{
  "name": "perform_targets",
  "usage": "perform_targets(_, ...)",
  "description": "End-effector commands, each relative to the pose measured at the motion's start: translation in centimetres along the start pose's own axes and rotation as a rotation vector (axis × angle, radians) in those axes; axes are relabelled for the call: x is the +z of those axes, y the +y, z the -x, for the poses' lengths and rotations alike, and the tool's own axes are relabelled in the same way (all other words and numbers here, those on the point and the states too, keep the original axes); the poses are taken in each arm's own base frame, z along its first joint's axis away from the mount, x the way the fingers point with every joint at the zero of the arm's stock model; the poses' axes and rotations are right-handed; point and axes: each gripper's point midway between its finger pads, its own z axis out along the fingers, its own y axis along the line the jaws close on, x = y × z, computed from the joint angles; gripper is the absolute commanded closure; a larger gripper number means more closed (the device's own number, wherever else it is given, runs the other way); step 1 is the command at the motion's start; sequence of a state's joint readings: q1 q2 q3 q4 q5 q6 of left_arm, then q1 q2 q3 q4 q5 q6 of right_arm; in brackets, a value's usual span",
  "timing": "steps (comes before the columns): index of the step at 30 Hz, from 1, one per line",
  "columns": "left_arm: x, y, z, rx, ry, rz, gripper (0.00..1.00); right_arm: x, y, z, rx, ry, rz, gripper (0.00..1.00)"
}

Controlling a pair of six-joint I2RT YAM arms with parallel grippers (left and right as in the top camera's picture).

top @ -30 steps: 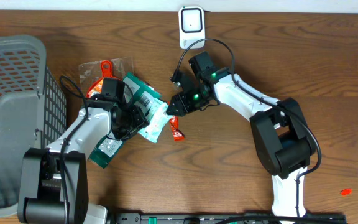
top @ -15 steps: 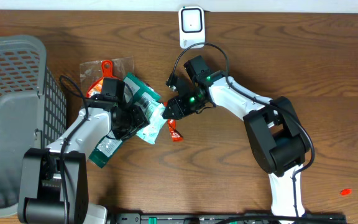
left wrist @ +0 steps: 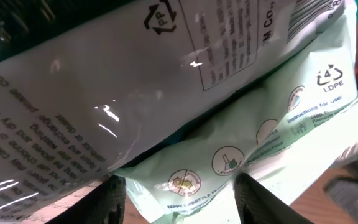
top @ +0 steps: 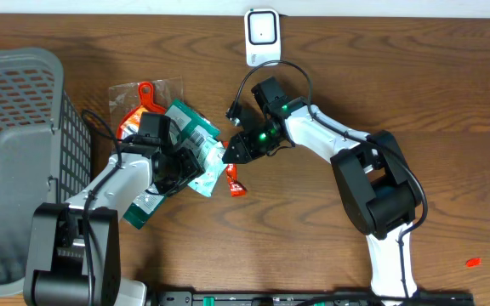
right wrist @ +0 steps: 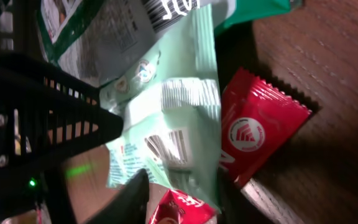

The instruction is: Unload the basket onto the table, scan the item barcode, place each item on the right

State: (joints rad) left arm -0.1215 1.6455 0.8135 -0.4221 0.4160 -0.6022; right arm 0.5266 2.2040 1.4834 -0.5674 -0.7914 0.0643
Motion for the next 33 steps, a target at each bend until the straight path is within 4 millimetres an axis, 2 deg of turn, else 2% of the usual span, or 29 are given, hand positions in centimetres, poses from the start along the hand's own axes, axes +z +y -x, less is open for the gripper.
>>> perform_targets(1, 0.7, 1.0, -0.5, -0.026, 0.010, 0.027, 0.43, 0.6, 0.5, -0.6, 0.014, 0.021, 0.052, 0.90)
perform_targets(2, 0.7, 1.0, -0.5, -0.030, 0.009, 0.026, 0.43, 0.6, 0.5, -0.6, 0.014, 0.021, 0.052, 0.97)
perform_targets(3, 0.7, 1.0, -0.5, -0.031, 0.007, 0.024, 0.43, 0.6, 0.5, -0.6, 0.015, 0.021, 0.052, 0.99)
perform_targets(12, 0.7, 0.6, -0.1, -0.030, -0.006, 0.011, 0.43, 0.6, 0.5, -0.6, -0.001, 0.021, 0.052, 0.99)
perform_targets(19, 0.6, -1.4, -0.6, -0.014, 0.037, -0.098, 0.43, 0.4, 0.2, -0.5, 0.005, 0.015, 0.050, 0.99)
perform_targets(33, -0.2, -5.4, -0.5, 0.056, 0.062, -0.309, 0.42, -3.3, -1.3, 0.2, 0.058, -0.044, 0.159, 0.99)
